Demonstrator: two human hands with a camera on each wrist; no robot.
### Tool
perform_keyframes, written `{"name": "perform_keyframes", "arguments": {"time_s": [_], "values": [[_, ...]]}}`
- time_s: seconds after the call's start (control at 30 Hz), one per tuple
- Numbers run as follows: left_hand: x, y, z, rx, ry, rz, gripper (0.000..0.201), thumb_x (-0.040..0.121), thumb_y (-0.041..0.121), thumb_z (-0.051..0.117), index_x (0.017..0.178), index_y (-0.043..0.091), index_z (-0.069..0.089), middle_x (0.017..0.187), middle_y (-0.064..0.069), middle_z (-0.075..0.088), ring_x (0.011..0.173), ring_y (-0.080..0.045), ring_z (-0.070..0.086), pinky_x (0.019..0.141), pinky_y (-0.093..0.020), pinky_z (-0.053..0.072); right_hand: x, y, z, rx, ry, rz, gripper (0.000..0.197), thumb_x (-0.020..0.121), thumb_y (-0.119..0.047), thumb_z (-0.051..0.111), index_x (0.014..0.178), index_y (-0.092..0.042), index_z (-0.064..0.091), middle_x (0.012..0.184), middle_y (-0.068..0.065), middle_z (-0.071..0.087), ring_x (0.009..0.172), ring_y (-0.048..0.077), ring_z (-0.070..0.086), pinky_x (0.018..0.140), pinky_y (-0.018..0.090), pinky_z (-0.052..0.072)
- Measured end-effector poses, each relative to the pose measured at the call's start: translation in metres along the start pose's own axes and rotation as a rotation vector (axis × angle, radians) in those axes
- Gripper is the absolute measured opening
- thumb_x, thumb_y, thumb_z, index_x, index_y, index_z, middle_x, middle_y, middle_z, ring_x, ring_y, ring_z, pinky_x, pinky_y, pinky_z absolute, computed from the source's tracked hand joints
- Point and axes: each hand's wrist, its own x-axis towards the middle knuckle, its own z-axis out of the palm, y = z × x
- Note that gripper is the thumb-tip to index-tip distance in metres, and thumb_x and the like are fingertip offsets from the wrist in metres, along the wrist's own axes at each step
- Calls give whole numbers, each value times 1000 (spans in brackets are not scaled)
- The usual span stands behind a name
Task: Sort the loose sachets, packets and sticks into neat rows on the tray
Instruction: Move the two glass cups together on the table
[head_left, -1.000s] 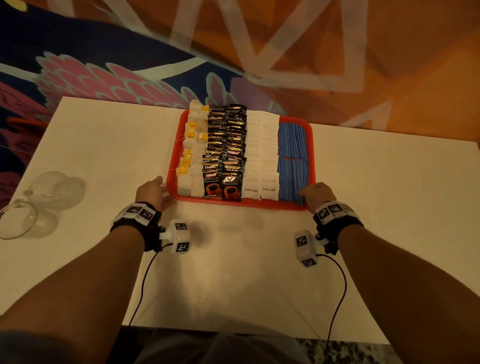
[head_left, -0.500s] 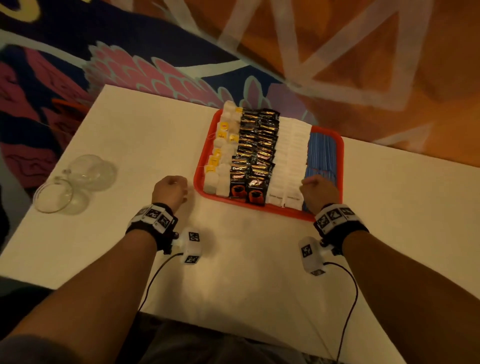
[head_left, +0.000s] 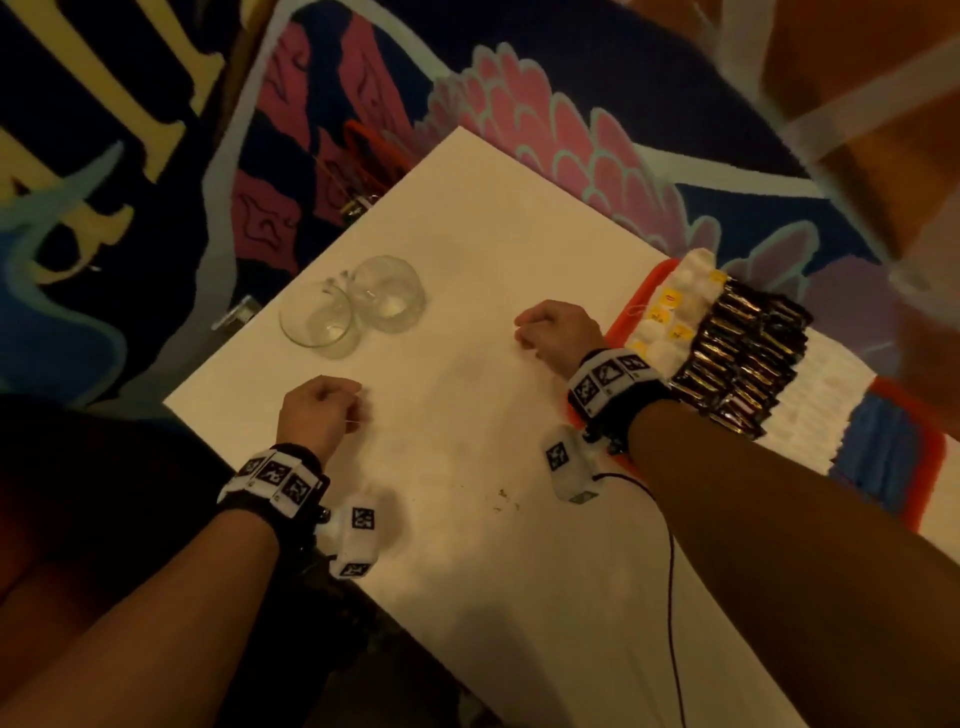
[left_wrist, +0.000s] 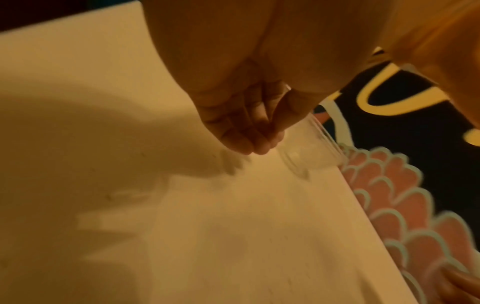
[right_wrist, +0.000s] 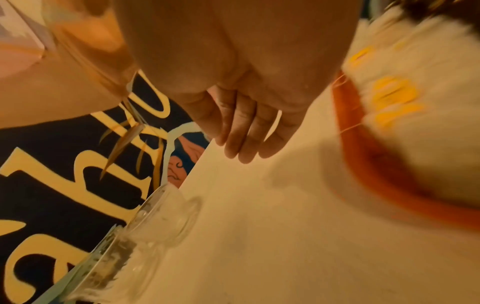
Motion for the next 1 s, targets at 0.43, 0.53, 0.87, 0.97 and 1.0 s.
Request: {"name": "perform_keyframes", "arguments": {"time_s": [0.43,0.53,0.87,0.97,1.0], "values": [[67,20,-39,-288,-71,55,46,95,-11,50,131,16,58,124,-6,61,106,-21,62,89,-34,57,87,-73,92,314,-260,111,29,101,-9,43,85,-17,66,89,1,66,89,20,62,79,35,51],[62,18,-33,-351,-11,53,42,94,-13,49,127,12,59,123,-10,63,104,-22,62,82,-29,59,83,-72,104,388,-248,147,21,98,-12,49,86,-17,66,90,5,70,87,22,65,80,37,54],[61,-1,-27,-58,300,97,19,91,4,62,101,19,65,97,-5,71,81,-24,72,78,-45,61,78,-53,102,403,-175,201,20,98,-10,49,83,-10,61,90,10,66,82,21,63,67,30,52],[72,10,-41,-158,192,93,22,90,4,65,102,23,66,104,-13,71,90,-30,71,82,-47,60,86,-61,99,438,-185,169,18,98,-9,48,91,-10,64,94,9,67,84,22,63,71,31,52],[74,14,-43,-238,117,78,24,90,1,65,106,20,66,108,-16,69,93,-31,69,83,-47,60,86,-63,100,451,-203,162,21,98,-9,47,91,-13,66,94,8,68,85,21,63,71,31,53]]}}
